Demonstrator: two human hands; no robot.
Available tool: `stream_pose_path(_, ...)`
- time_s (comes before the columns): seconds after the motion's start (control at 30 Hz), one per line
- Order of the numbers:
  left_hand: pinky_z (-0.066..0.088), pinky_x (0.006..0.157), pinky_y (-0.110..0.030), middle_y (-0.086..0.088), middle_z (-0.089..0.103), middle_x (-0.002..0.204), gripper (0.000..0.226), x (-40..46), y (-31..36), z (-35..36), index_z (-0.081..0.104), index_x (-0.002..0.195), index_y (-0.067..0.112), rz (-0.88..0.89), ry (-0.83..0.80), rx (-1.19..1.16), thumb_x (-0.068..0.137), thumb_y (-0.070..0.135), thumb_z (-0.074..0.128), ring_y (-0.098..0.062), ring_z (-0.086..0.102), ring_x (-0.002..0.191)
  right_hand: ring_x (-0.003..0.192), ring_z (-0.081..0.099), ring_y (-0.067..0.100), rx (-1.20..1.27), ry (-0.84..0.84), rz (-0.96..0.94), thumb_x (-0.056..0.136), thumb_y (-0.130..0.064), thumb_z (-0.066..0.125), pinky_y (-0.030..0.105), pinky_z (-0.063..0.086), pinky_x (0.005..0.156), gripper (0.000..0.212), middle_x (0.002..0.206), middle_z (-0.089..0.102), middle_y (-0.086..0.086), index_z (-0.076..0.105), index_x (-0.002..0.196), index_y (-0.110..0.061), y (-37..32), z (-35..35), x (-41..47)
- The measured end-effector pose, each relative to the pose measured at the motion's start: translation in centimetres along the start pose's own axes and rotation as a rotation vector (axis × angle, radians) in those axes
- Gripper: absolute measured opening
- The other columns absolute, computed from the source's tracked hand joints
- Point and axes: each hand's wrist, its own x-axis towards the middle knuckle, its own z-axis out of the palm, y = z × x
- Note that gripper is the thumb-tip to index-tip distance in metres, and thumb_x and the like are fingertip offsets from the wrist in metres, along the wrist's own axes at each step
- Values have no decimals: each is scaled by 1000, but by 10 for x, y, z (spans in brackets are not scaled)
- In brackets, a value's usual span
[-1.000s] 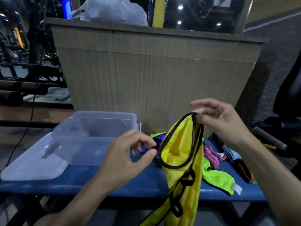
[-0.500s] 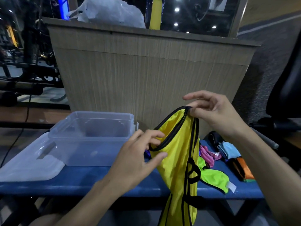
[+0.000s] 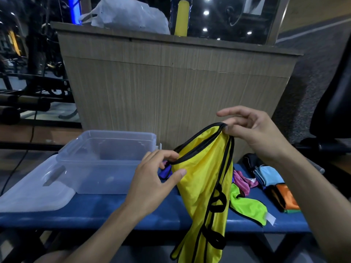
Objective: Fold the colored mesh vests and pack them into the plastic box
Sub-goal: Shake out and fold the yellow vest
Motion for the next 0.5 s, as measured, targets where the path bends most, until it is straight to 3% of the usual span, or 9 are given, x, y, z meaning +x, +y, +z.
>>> stream_pose_path(0.1,36,75,-4,42,53,94,29,0,-4,3,70,108,29,9,-50,-18,87,49,69,9,49,86,83,71,14,-3,-1,-2,92,11,63,22,55,79,32,83,75,3,69,117,-8,1,0,2)
stream_pose_path(0.3,36,73,-11,21,59,88,13,1,-11,2,65,94,45,44,-191,-99,90,56,61,-10,53,87,80,70,12,-14,38,32,92,11,61,22,57,79,32,80,75,0,69,117,-6,8,-4,6)
stream_pose_path(0.37,36,73,-14,15,62,86,15,3,-12,-2,68,91,38,55,-252,-132,92,51,62,-15,54,87,79,69,13,-8,46,49,92,11,62,23,57,79,32,80,75,0,69,117,-7,13,-7,7)
stream_pose_path(0.5,36,71,-12,18,64,83,16,23,-4,-25,73,90,29,76,-331,-93,88,45,70,-8,54,82,81,69,13,9,48,75,92,8,63,22,56,80,31,81,74,2,70,117,-9,23,-11,7)
